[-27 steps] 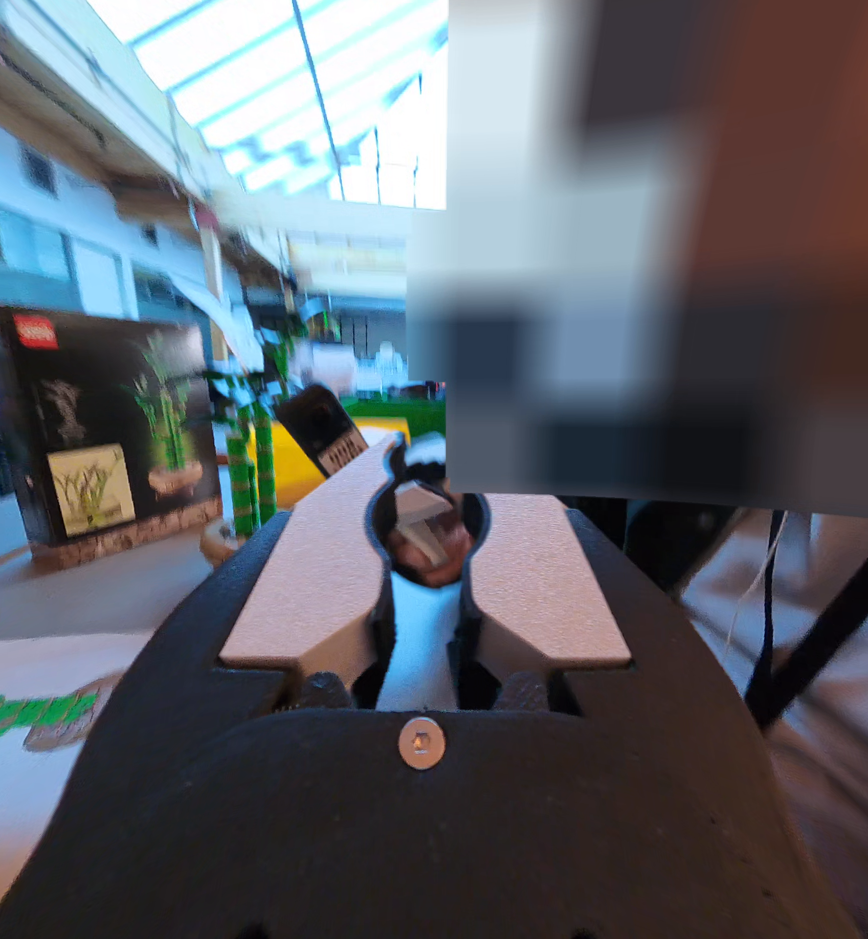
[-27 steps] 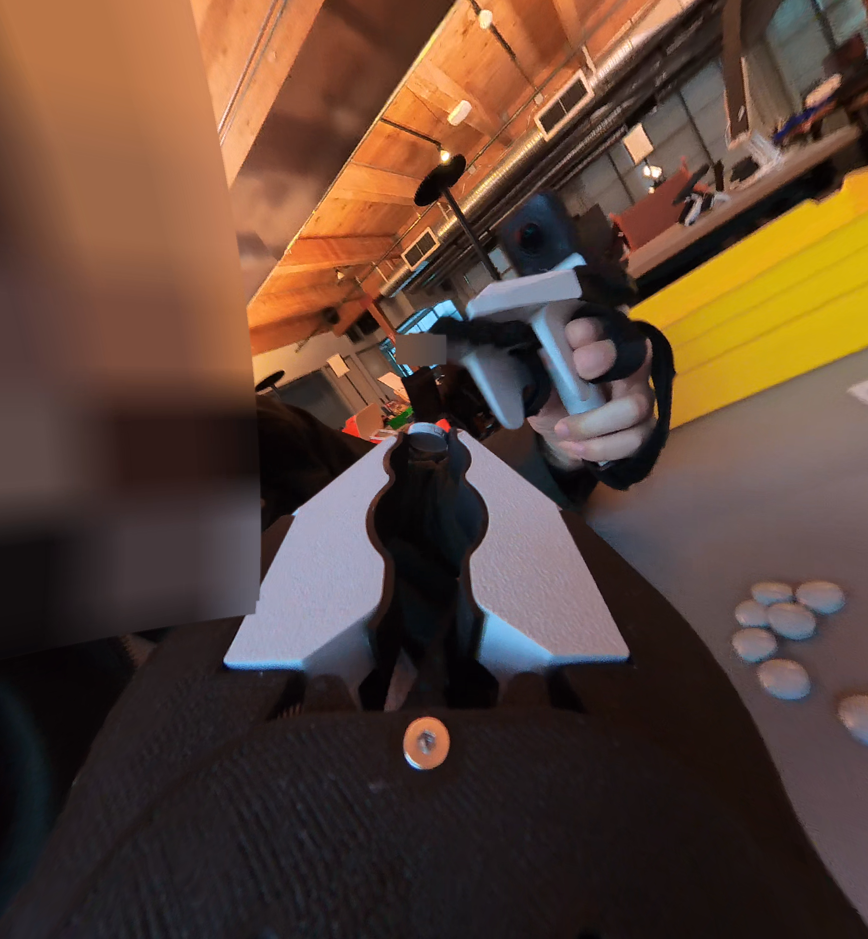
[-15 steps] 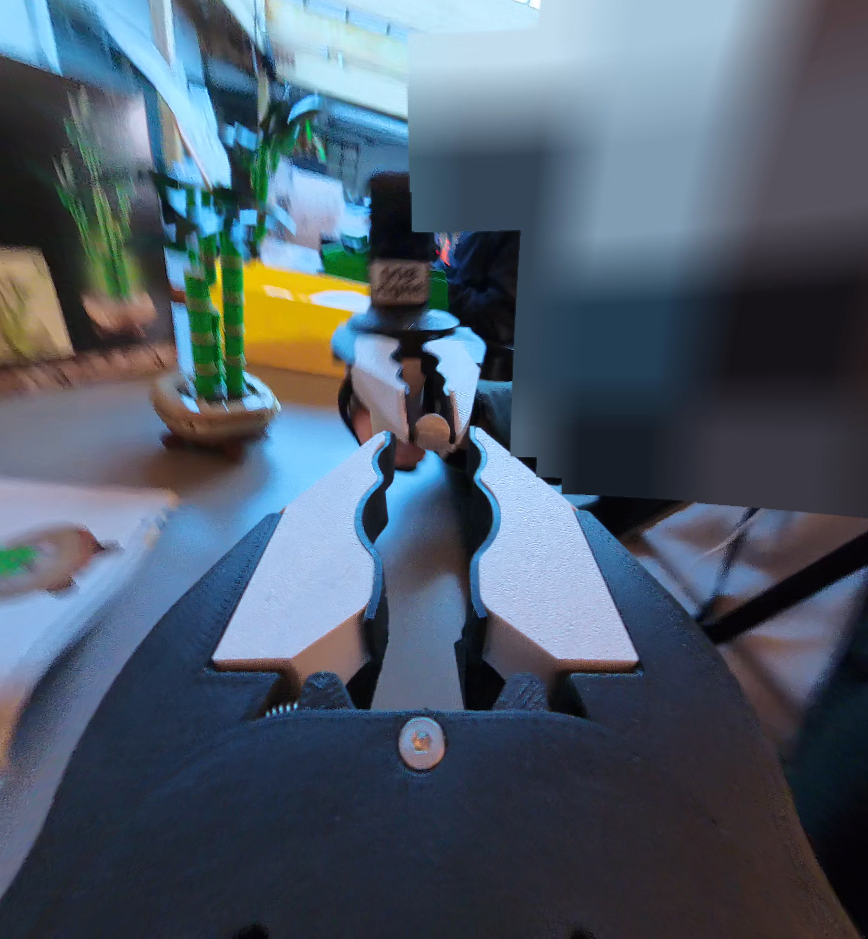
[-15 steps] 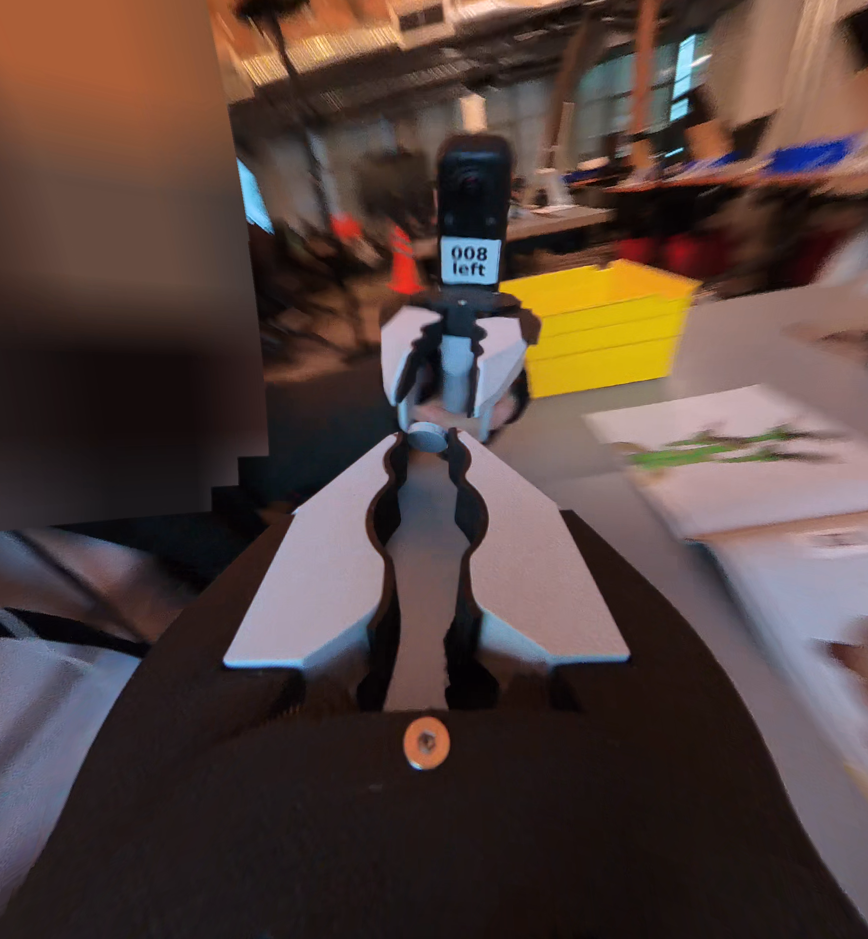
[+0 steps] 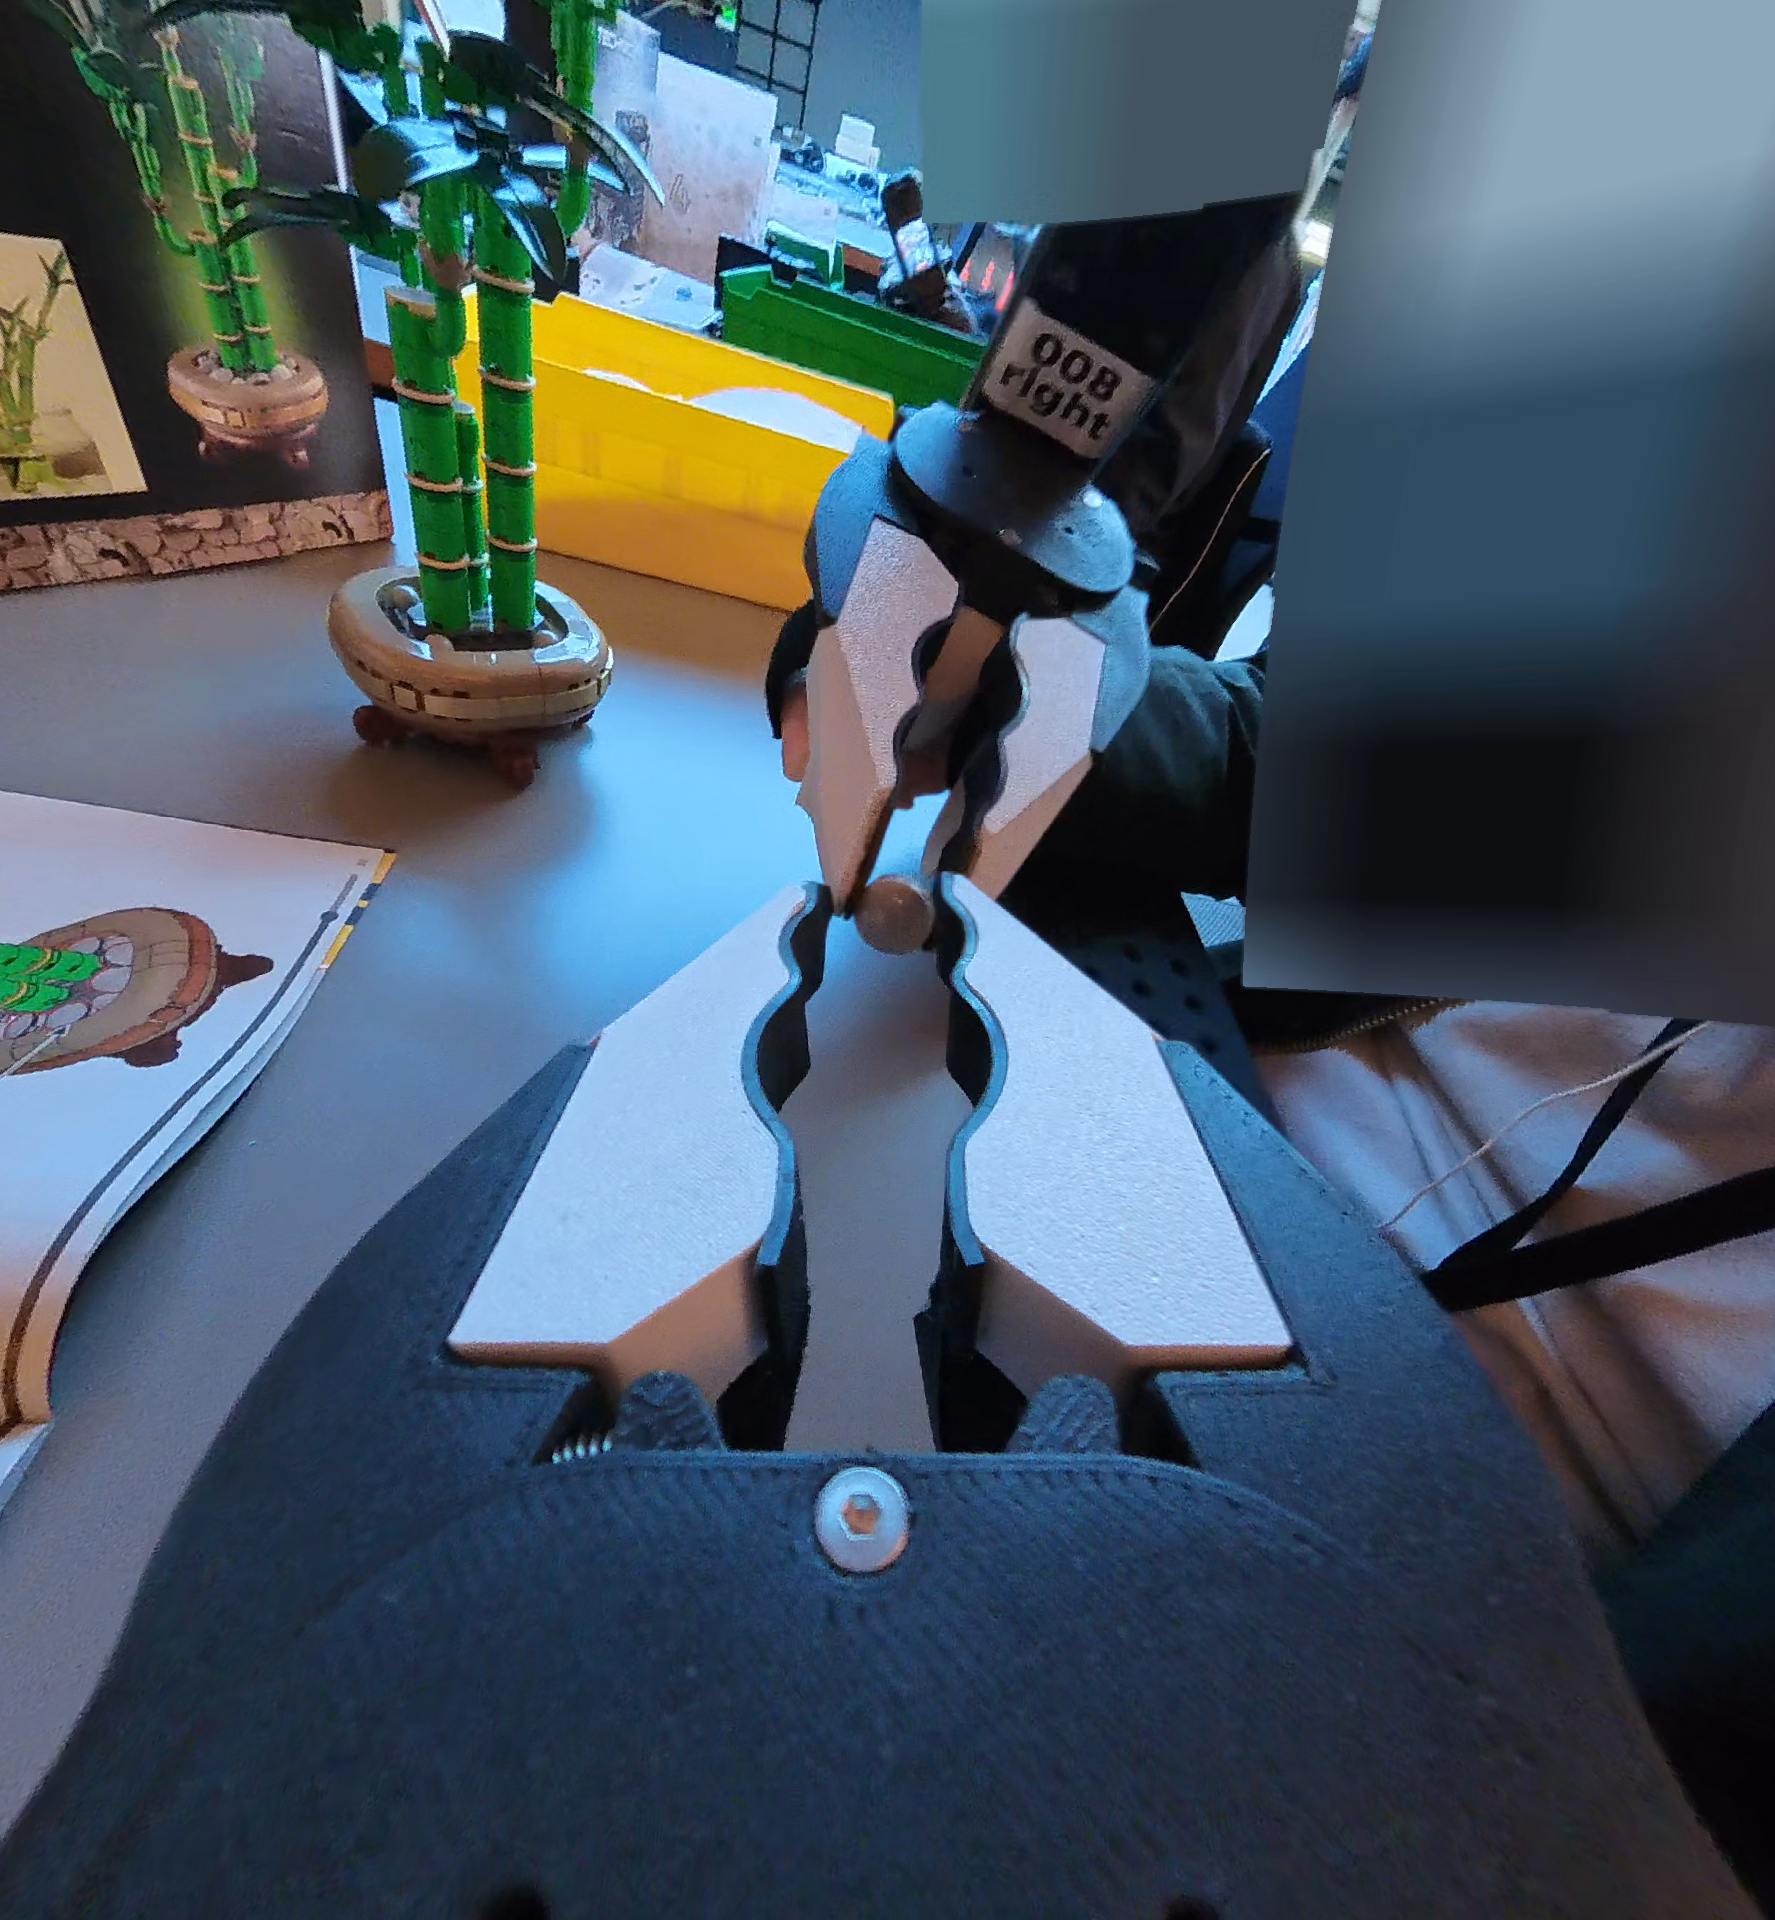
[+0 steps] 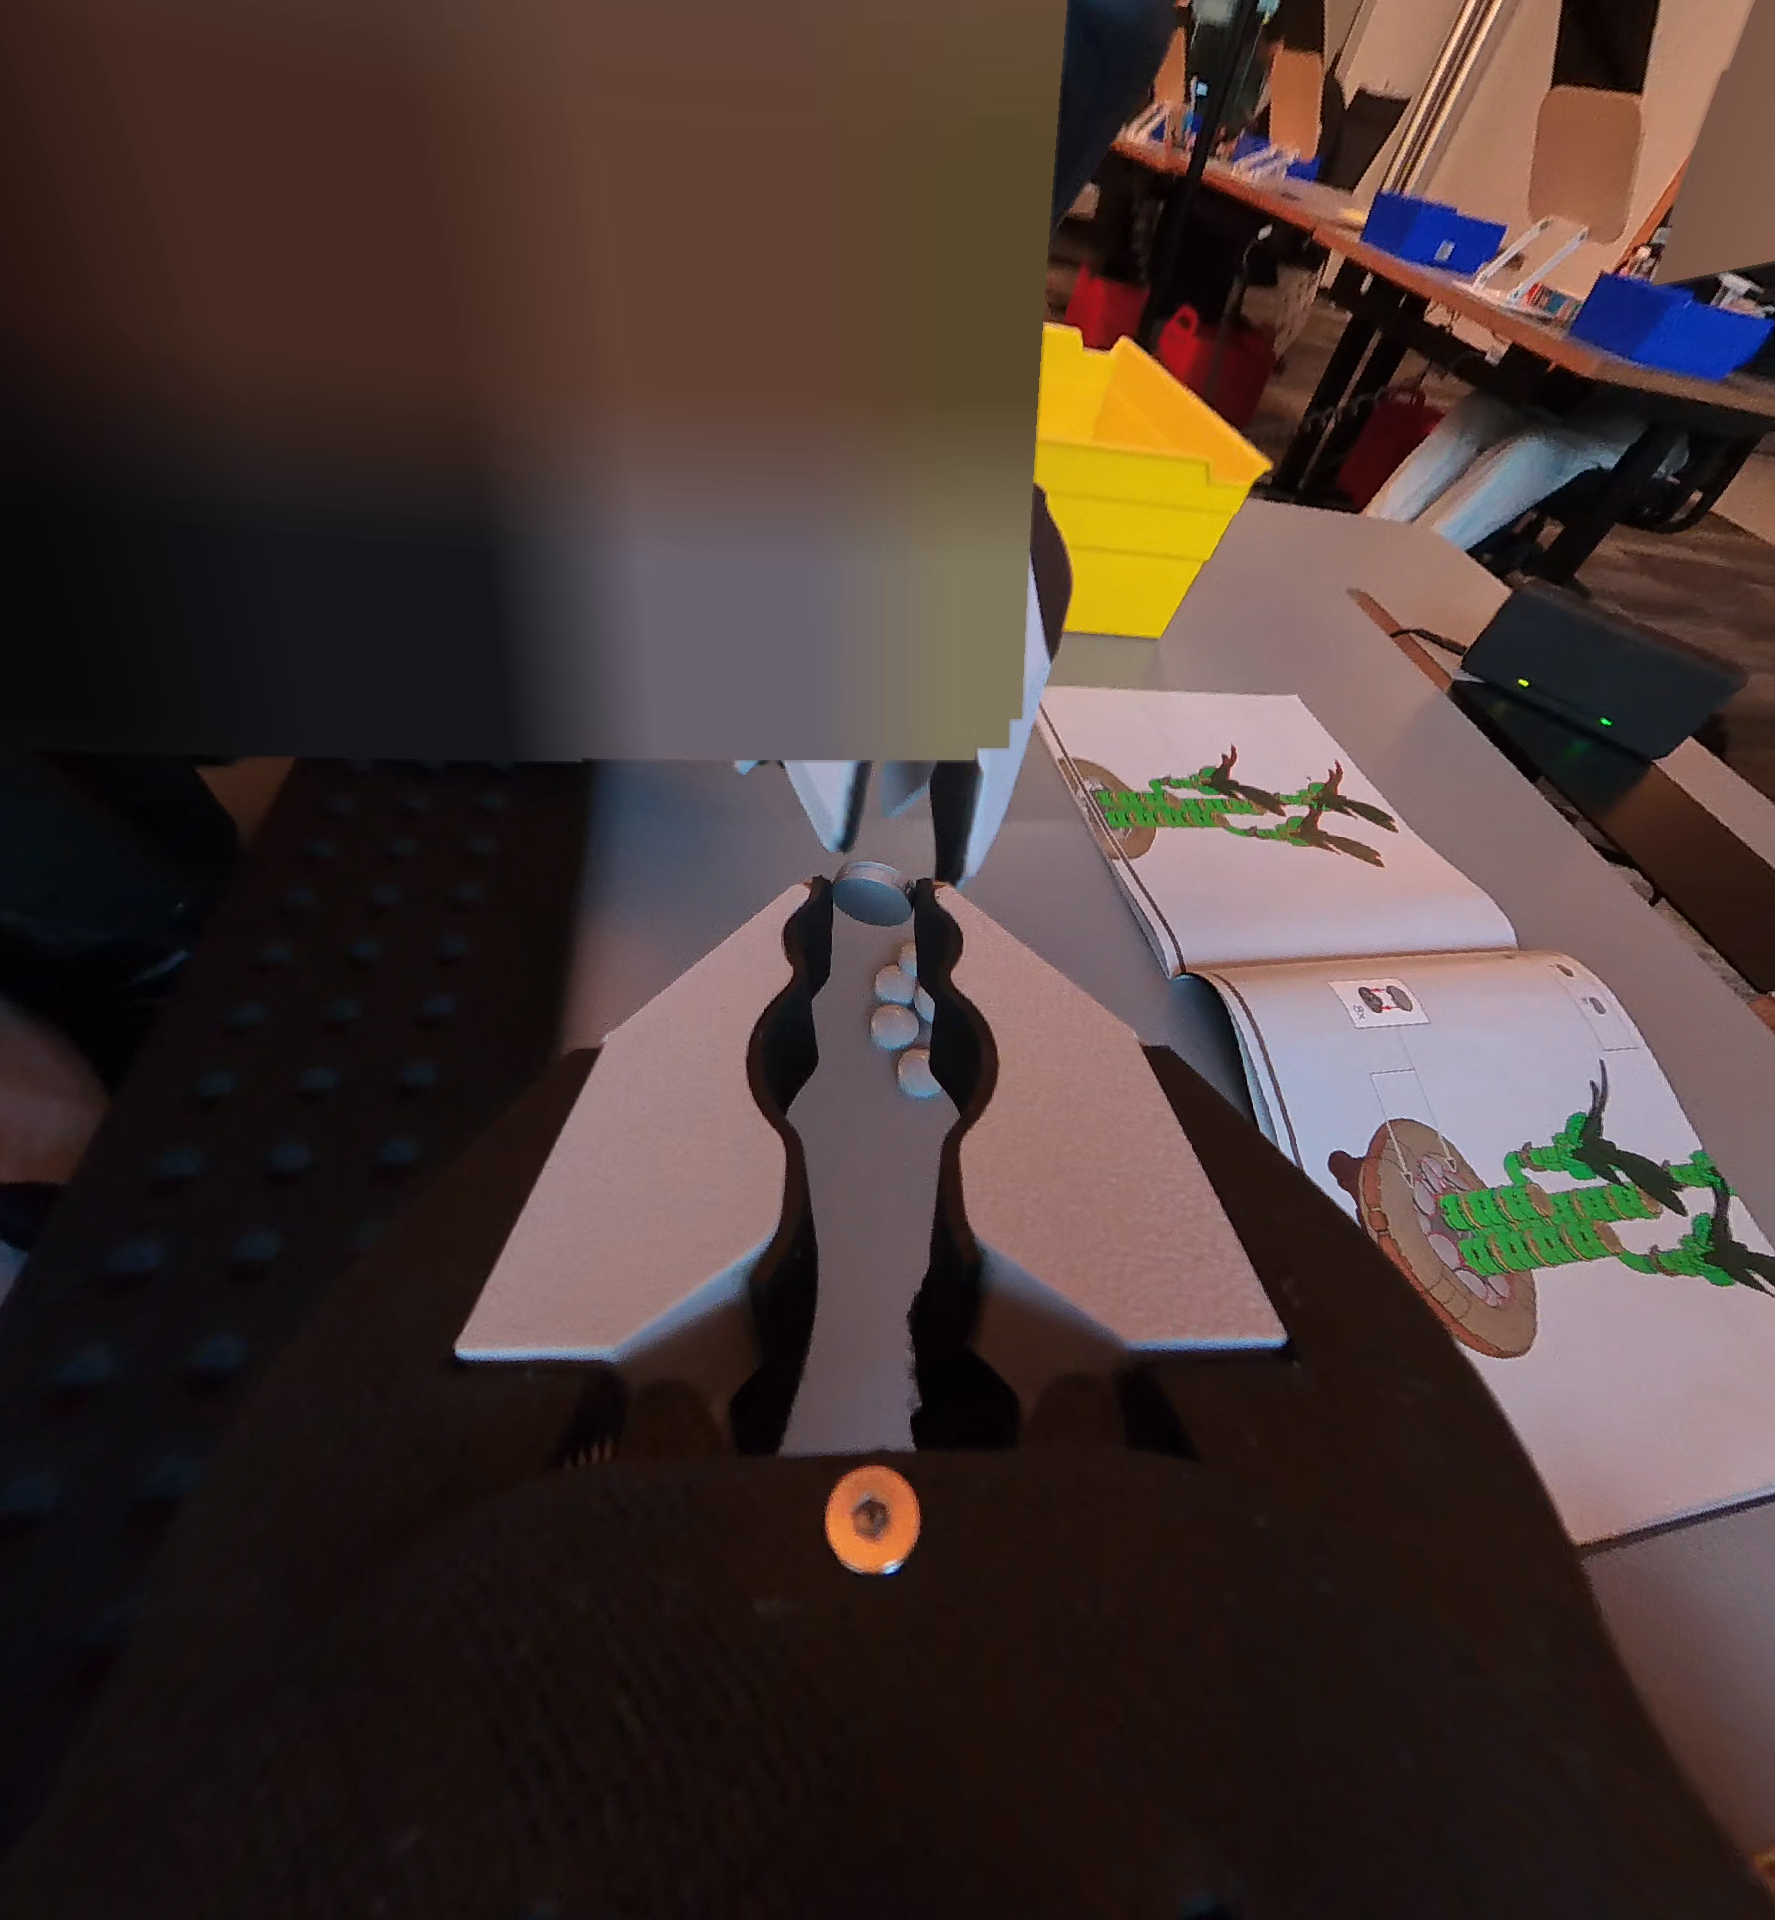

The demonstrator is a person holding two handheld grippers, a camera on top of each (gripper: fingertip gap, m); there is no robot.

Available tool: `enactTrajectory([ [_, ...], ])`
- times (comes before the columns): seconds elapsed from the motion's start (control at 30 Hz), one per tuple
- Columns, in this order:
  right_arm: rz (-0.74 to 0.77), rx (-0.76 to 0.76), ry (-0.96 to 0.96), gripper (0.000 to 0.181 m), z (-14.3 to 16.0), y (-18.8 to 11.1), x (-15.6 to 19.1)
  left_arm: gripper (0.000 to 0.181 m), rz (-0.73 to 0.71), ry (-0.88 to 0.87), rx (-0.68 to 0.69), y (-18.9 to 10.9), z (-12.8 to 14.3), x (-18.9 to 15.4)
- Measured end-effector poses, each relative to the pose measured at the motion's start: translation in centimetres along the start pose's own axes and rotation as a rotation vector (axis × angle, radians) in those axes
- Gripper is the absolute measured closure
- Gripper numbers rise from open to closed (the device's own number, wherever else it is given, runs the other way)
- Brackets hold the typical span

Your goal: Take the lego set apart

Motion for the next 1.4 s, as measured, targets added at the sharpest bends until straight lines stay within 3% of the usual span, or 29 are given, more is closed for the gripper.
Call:
enactTrajectory([
  [0.27,0.003,0.026,-0.011,0.167,0.1,0.3,0.3,0.165,-0.009,-0.010,0.042,0.0,0.3,0.2],
  [0.67,0.166,0.054,-0.355,0.166,-0.7,0.0,1.4,0.168,0.068,-0.092,0.021,-0.1,0.1,0.4],
  [0.97,0.136,-0.002,-0.282,0.167,-0.5,-0.3,1.0,0.169,0.081,-0.047,0.001,-0.1,0.1,0.2],
  [1.17,0.069,-0.170,-0.076,0.167,-0.5,-0.8,0.2,0.172,0.158,-0.065,-0.043,-0.4,-0.4,-0.3],
  [1.4,0.095,-0.184,-0.082,0.166,-0.2,-0.9,-0.1,0.181,0.128,-0.030,-0.096,-0.9,-0.8,-0.4],
])
Point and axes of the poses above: each gripper's, where its closed fingertips meet, y out along the fingers, z out of its underside, x = y × z across the jaws, the point moved 10 cm from there along -y, back along the fingers, and after that the axes turned 15 degrees about -y, right-handed, at the moved point
